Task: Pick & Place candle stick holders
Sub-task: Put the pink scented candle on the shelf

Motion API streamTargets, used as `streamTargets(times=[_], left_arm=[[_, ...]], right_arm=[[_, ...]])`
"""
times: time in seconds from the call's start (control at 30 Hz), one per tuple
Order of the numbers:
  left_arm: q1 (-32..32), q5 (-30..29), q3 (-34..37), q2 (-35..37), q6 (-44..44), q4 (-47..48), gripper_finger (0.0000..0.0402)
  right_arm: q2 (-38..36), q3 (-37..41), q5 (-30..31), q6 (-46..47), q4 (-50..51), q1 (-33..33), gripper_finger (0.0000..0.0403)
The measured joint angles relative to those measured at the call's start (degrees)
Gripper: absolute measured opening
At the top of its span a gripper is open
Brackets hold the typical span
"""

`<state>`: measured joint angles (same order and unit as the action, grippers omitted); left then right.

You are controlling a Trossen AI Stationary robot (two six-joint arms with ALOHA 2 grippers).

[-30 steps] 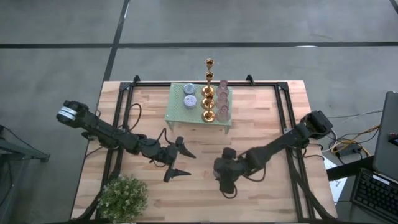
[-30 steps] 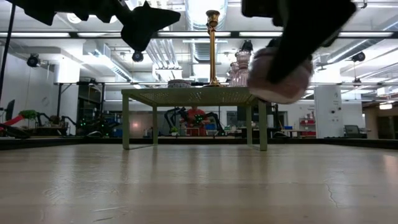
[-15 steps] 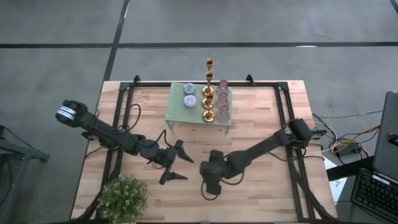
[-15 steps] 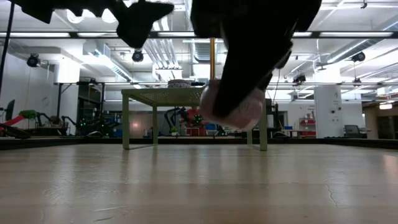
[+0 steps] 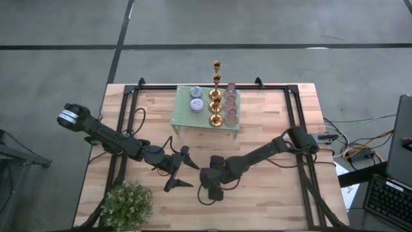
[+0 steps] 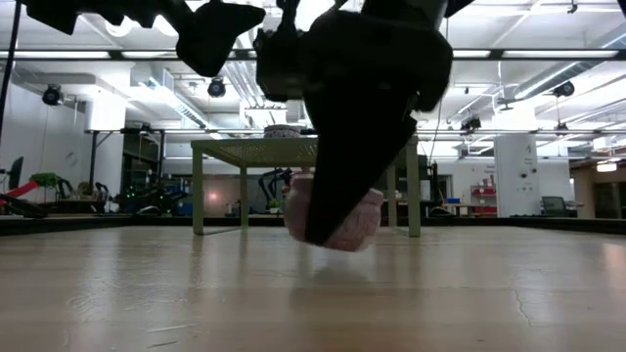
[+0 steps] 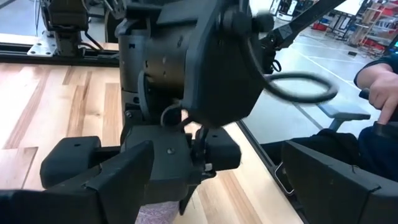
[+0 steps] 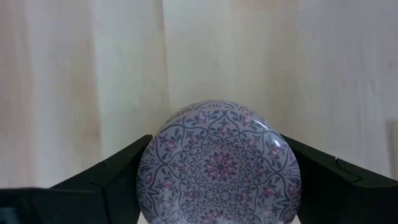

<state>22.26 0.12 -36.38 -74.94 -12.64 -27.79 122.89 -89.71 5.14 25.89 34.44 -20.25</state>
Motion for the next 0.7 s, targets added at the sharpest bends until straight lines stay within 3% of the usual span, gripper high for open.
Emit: streamTargets(times=[0.17,0.43,0.7], left_arm=[[0.0,0.0,0.0,0.0,0.0,0.2,0.0355],[0.0,-0.2,0.0,0.0,0.0,0.4,0.0355],[0.0,-0.2,0.0,-0.1,0.0,0.4,0.0355]], right_arm=[[-0.4,-0.1,-0.5,-0.7,-2.2,0.1,0.0316],[-0.4,0.0,-0.7,-1.2,-1.8,0.1,0.0367],[-4.8,0.0,-1.1,-0.4,5.4,-0.9,0.0368]])
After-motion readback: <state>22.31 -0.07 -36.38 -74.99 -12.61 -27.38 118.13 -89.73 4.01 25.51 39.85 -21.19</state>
